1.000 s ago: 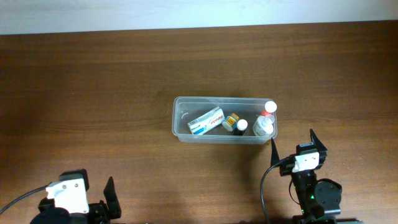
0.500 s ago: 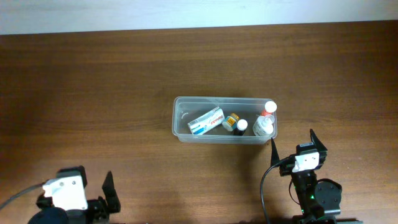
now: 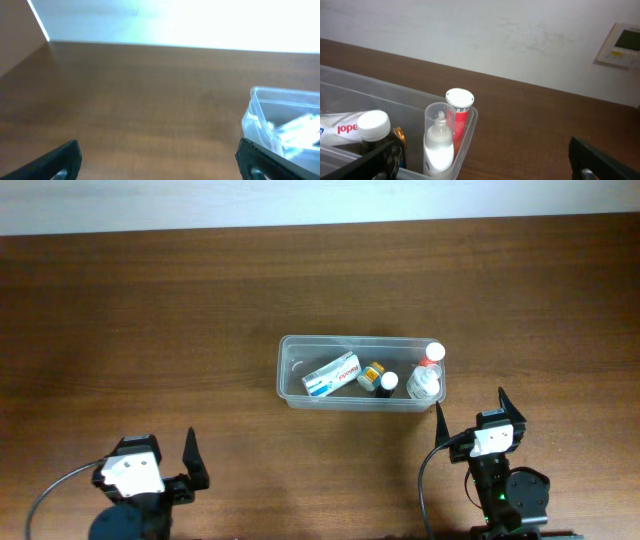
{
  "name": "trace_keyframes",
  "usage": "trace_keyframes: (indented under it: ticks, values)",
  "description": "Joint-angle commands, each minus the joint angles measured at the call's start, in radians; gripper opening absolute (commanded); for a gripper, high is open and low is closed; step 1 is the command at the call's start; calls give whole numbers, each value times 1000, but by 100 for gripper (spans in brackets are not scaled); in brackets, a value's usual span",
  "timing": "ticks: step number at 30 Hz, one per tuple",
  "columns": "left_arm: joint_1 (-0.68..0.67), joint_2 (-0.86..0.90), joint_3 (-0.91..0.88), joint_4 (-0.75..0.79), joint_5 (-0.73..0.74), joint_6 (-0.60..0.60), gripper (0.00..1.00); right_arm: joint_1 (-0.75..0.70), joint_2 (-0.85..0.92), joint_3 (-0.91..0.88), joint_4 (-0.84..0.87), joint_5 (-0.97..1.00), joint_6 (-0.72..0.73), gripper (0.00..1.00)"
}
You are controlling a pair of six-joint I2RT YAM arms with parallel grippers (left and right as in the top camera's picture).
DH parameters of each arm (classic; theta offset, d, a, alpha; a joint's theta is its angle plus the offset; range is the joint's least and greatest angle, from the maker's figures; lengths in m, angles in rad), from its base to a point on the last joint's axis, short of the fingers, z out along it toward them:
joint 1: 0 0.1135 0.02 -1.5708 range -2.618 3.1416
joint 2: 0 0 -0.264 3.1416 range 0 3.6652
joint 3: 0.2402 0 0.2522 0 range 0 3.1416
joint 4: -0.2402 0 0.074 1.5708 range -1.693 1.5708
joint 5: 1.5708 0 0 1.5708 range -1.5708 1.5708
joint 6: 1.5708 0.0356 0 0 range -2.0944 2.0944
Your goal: Pack container
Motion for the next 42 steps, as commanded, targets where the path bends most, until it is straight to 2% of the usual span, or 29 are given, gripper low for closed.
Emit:
trace_keyframes:
  ticks: [1, 6, 13, 19, 42]
  values:
    - [2, -79, -122, 114, 18, 8, 99, 8, -6, -5, -5, -8, 1, 98]
    - [3, -101, -286, 406, 51, 115, 99, 8, -6, -5, -5, -8, 1, 98]
    - [3, -102, -511, 725, 55, 120, 99, 8, -6, -5, -5, -8, 1, 98]
    - [3, -102, -518, 633, 63, 176, 99, 8, -6, -5, -5, -8, 1, 98]
    - [3, -101, -518, 633, 69, 176, 99, 8, -6, -5, -5, -8, 1, 98]
